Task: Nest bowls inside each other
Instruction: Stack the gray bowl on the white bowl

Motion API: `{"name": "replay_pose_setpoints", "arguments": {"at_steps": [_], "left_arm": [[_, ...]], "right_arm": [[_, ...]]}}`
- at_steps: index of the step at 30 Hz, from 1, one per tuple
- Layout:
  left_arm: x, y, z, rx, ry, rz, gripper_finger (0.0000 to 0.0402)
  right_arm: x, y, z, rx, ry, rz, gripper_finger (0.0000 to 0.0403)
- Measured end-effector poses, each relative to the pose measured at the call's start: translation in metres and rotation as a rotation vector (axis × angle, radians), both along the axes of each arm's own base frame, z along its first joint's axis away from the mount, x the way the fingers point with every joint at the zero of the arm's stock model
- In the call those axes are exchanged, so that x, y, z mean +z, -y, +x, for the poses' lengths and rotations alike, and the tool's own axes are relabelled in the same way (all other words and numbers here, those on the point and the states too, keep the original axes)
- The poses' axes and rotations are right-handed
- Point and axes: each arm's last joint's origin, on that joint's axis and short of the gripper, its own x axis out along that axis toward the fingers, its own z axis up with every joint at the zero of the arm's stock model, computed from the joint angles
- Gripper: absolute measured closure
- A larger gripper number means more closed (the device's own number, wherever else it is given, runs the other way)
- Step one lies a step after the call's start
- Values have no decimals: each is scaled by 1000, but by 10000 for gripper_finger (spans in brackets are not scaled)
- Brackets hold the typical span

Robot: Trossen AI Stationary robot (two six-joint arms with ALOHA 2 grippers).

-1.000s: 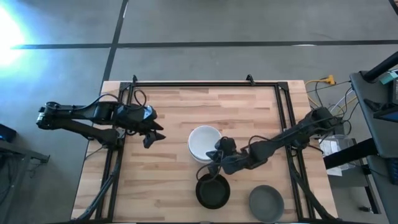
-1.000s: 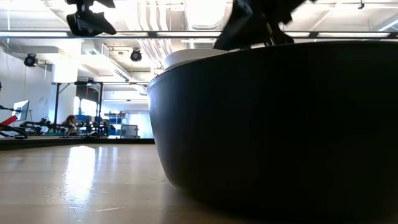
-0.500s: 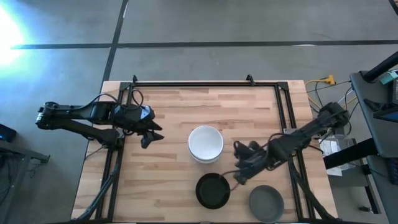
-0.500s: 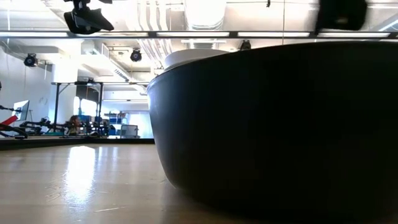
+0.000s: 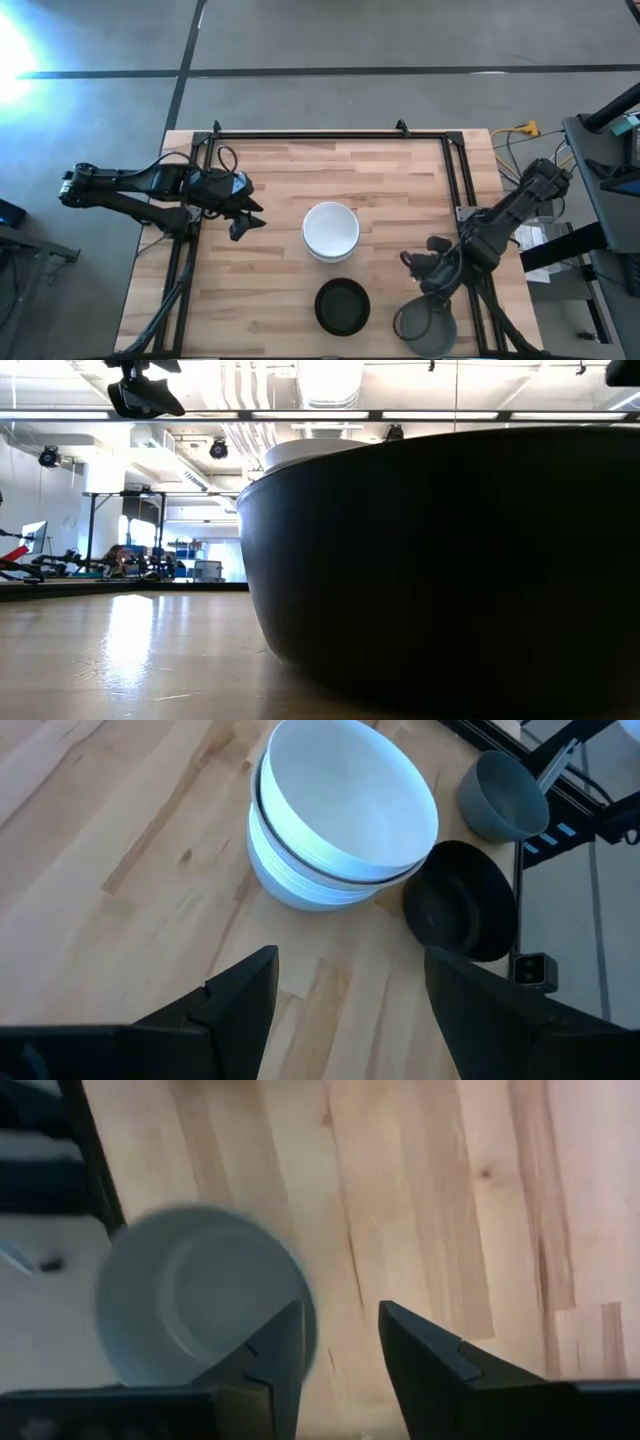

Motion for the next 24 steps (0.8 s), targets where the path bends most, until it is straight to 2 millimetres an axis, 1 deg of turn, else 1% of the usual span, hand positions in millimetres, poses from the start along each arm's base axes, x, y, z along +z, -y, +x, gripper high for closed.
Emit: {"name": "replay_pose_setpoints", "arguments": {"at_steps": [7, 11, 15, 19, 24], "left_arm": [[1, 4, -2, -24, 5, -4, 166], [0, 6, -3, -40, -3, -4, 166], [0, 7, -3, -44, -3, -4, 166], [-1, 7, -1, -44, -11, -3, 166], [-2, 7, 0, -46, -18, -1, 166]], "right_arm": [[-25, -13, -19, 133, -38, -40, 266], [-41, -19, -21, 157, -46, 33, 266], [-55, -20, -21, 159, -46, 83, 266], [-68, -15, -24, 118, -80, 60, 266], [-82, -16, -24, 92, -80, 70, 266]]}}
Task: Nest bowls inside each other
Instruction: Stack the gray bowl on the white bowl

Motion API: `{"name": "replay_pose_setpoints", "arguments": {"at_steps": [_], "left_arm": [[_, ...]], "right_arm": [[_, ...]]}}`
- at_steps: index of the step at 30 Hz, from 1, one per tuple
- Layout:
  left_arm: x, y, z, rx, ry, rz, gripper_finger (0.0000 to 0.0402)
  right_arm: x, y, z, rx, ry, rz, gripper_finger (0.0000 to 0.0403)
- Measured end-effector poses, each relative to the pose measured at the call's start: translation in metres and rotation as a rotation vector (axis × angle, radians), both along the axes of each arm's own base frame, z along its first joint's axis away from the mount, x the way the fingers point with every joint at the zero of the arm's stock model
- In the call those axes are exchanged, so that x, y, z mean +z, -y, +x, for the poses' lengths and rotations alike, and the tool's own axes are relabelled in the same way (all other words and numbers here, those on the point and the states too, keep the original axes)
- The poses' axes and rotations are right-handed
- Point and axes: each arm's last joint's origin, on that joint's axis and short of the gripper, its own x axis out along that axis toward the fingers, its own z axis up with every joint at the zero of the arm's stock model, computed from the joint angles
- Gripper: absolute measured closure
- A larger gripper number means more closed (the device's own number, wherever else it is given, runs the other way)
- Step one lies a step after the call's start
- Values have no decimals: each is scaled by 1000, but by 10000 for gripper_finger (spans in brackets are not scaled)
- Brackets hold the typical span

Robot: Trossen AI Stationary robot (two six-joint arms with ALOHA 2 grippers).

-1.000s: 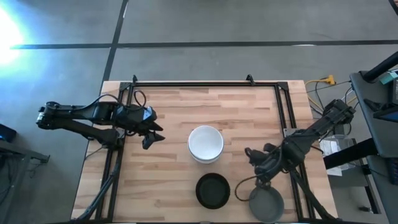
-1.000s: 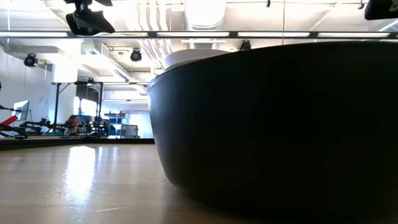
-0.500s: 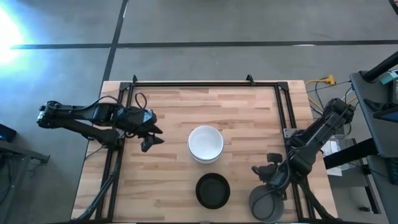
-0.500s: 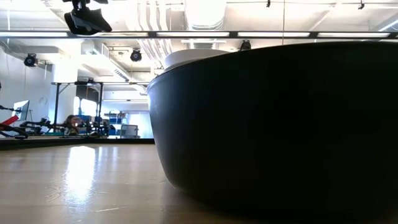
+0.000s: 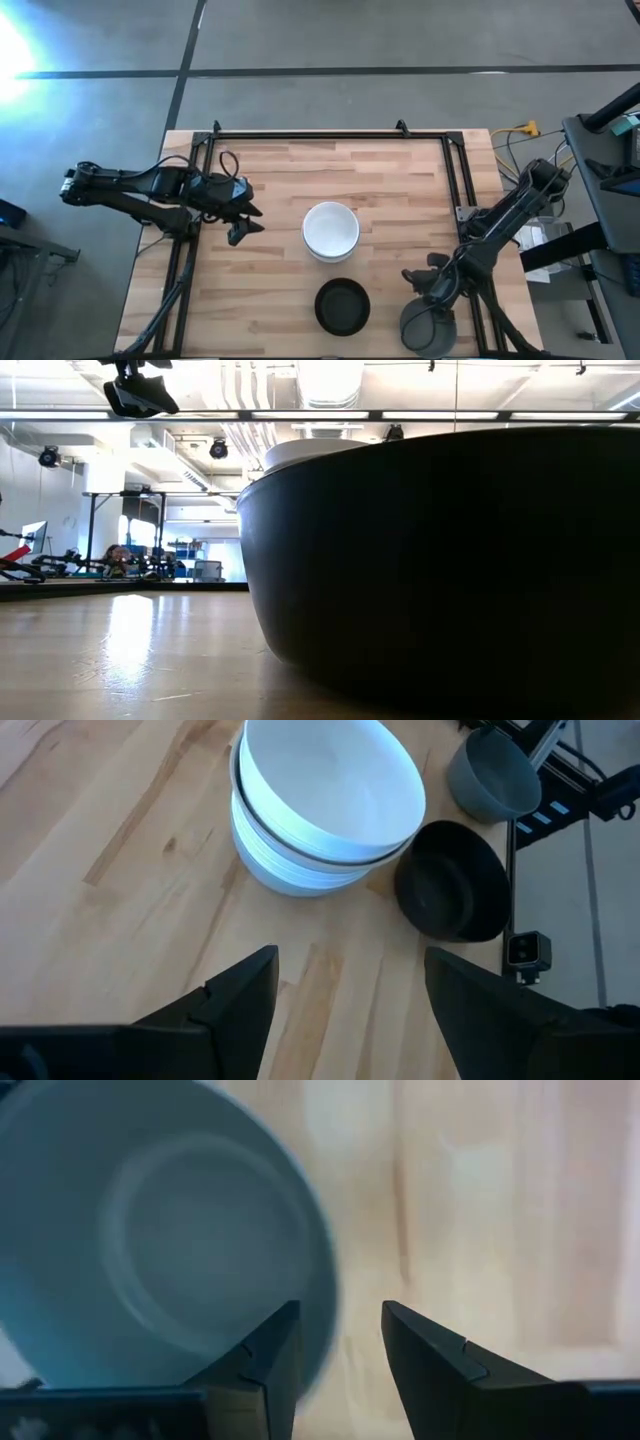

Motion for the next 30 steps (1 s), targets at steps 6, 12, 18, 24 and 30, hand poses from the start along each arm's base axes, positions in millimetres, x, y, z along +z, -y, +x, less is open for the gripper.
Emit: {"name": "replay_pose_setpoints", "arguments": {"at_steps": [6, 12, 18, 24, 30], "left_arm": [[-6, 0, 0, 5, -19, -3, 166], [-18, 0, 2, 23, -36, -22, 166], [-21, 0, 4, 25, -45, -22, 166], [-19, 0, 5, 24, -20, -25, 166], [-18, 1, 7, 24, 4, -27, 166]], "right_arm": [[-12, -7, 7, -9, 35, 45, 266], [-27, -13, 11, -15, -35, 41, 288], [-36, -24, 17, 14, -67, 141, 378], [-25, -20, 17, -39, -59, 191, 393], [1, -2, 13, -126, -30, 224, 394]]}}
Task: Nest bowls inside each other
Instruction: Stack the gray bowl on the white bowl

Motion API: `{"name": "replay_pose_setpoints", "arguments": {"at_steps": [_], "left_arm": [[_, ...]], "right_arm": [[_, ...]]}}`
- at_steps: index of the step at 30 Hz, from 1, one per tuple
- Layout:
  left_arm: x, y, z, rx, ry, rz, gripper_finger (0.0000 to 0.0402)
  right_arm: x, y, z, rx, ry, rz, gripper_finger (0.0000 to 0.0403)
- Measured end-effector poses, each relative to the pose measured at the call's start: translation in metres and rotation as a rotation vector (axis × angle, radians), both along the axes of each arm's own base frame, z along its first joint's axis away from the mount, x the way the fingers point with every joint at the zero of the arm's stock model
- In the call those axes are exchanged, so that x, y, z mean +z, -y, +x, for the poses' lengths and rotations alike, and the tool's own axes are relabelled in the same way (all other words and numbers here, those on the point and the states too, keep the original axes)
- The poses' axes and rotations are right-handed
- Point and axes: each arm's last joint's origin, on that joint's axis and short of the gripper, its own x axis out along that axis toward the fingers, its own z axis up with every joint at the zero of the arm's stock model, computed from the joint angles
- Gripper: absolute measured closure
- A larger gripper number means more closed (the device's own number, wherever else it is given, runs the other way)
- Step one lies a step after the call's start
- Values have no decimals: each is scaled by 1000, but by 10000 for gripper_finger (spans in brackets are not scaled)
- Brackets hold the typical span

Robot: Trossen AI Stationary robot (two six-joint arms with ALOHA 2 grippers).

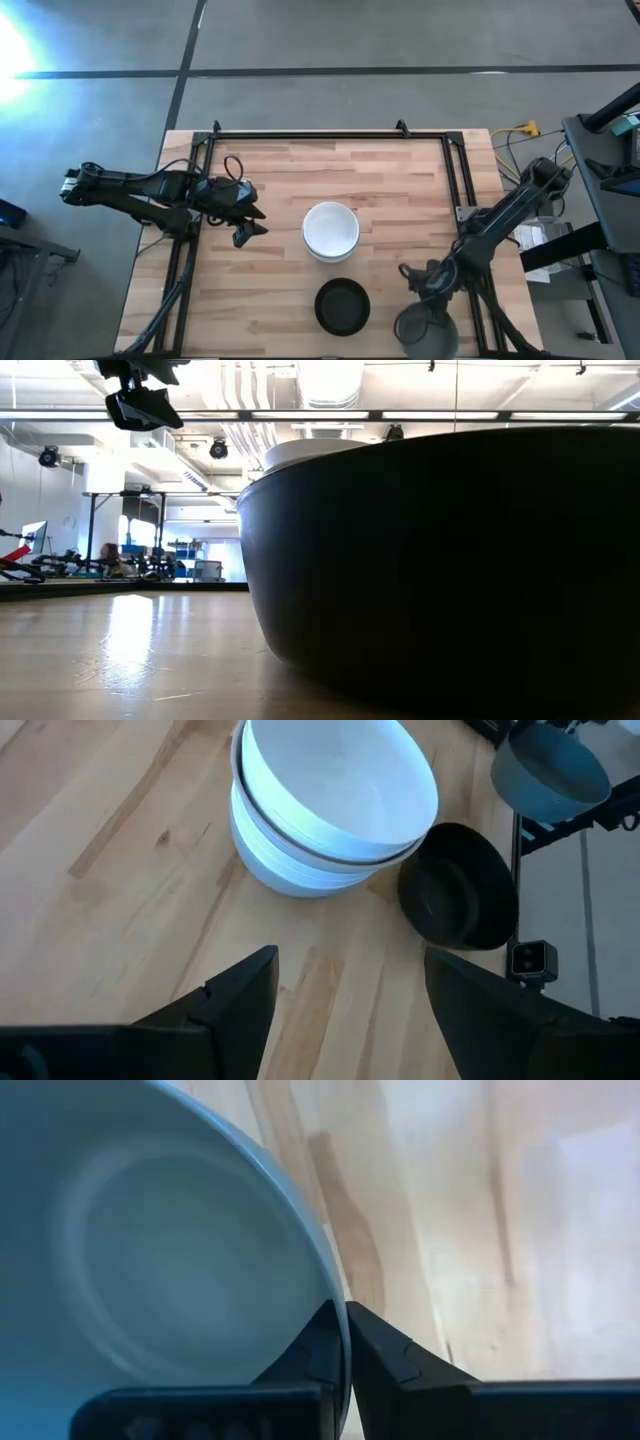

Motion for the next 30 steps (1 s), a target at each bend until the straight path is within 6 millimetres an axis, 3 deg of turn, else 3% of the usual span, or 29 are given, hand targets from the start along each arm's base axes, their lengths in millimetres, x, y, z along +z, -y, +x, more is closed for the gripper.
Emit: {"name": "replay_pose_setpoints", "arguments": {"at_steps": [9, 16, 20, 23, 26, 30], "left_arm": [[0, 0, 0, -1, -1, 0, 166], [0, 0, 0, -2, -2, 0, 166], [0, 1, -1, -20, -8, -13, 166], [-1, 2, -7, -58, -34, -42, 166], [-2, 1, -14, -56, -69, -43, 166], [-1, 0, -22, -47, -92, -50, 166]], "right_arm": [[52, 44, 0, -331, 299, 16, 394], [94, 107, 31, -773, 516, 88, 394], [133, 141, 63, -783, 610, -6, 394], [153, 165, 90, -720, 544, -99, 394], [163, 186, 116, -646, 427, -168, 394], [162, 207, 150, -543, 262, -261, 394]]}}
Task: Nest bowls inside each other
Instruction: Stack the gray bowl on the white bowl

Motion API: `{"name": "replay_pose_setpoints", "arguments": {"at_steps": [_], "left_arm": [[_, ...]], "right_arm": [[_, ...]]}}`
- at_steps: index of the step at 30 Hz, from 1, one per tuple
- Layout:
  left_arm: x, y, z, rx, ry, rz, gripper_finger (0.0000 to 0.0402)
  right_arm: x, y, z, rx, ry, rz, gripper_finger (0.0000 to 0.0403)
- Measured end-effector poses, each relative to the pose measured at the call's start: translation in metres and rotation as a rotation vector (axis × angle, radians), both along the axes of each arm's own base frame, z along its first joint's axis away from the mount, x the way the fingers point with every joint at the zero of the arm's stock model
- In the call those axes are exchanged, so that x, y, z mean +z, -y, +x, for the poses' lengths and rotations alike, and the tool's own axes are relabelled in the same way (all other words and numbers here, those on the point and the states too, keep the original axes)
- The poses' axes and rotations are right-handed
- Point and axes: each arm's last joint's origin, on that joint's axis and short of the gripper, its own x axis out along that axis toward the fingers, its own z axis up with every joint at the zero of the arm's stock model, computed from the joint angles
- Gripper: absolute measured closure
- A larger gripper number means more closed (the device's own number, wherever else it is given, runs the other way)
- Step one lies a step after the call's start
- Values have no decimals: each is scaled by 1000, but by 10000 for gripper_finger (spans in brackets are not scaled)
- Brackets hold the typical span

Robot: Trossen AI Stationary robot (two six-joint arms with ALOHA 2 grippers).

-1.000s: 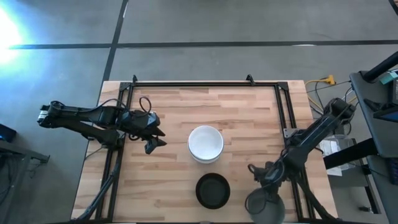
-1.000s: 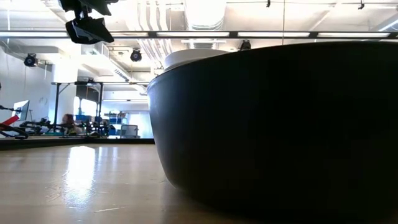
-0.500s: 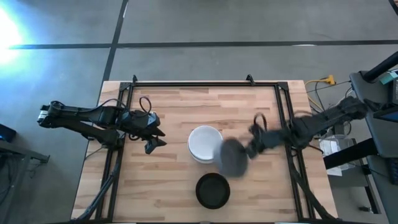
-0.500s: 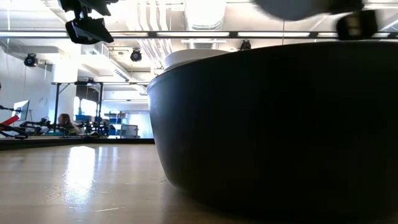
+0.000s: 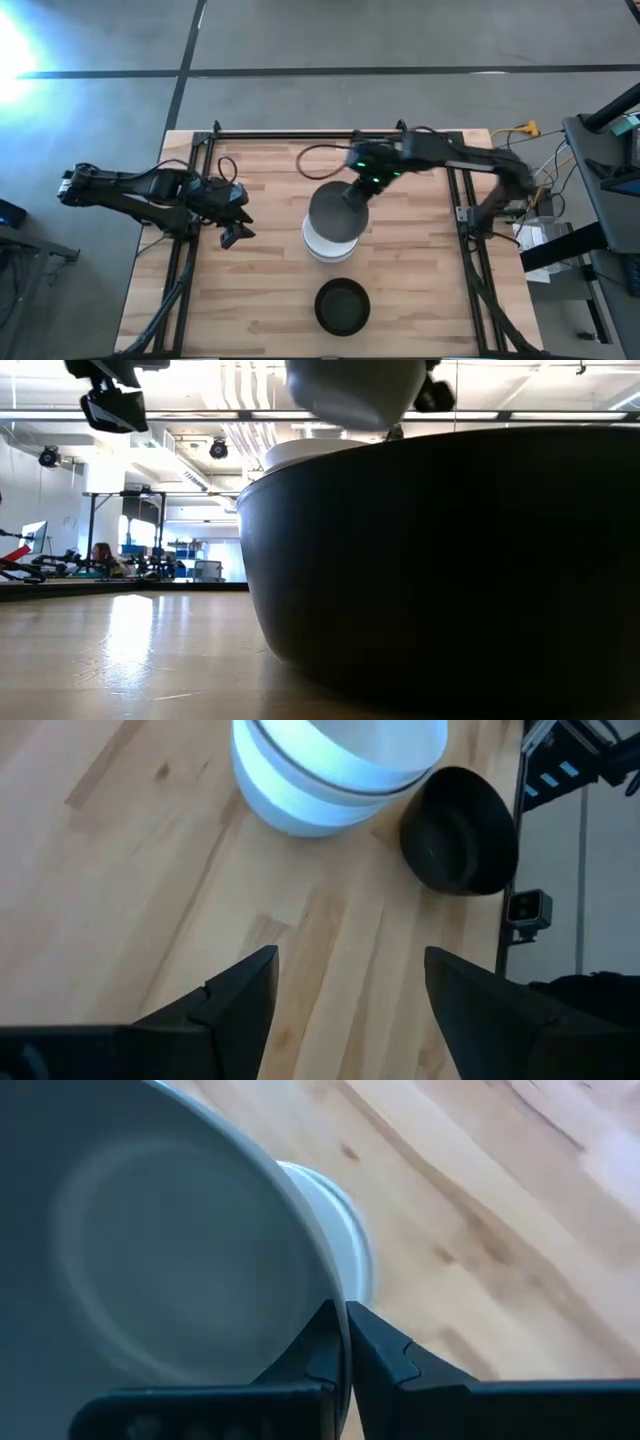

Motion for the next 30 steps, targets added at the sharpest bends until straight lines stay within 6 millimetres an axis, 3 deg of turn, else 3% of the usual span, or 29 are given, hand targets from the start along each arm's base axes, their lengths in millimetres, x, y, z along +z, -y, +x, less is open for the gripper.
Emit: {"name": "replay_pose_setpoints", "arguments": {"at_steps": [9, 17, 30], "left_arm": [[6, -2, -16, 29, 33, -33, 166], [7, -2, -20, 29, 51, -35, 166], [-15, -2, -24, 66, -8, -67, 166]], "right_arm": [[-22, 34, 59, 127, -239, -18, 394], [-37, 41, 89, 201, -299, 2, 394], [-11, 20, 78, 240, -222, 22, 394]]}}
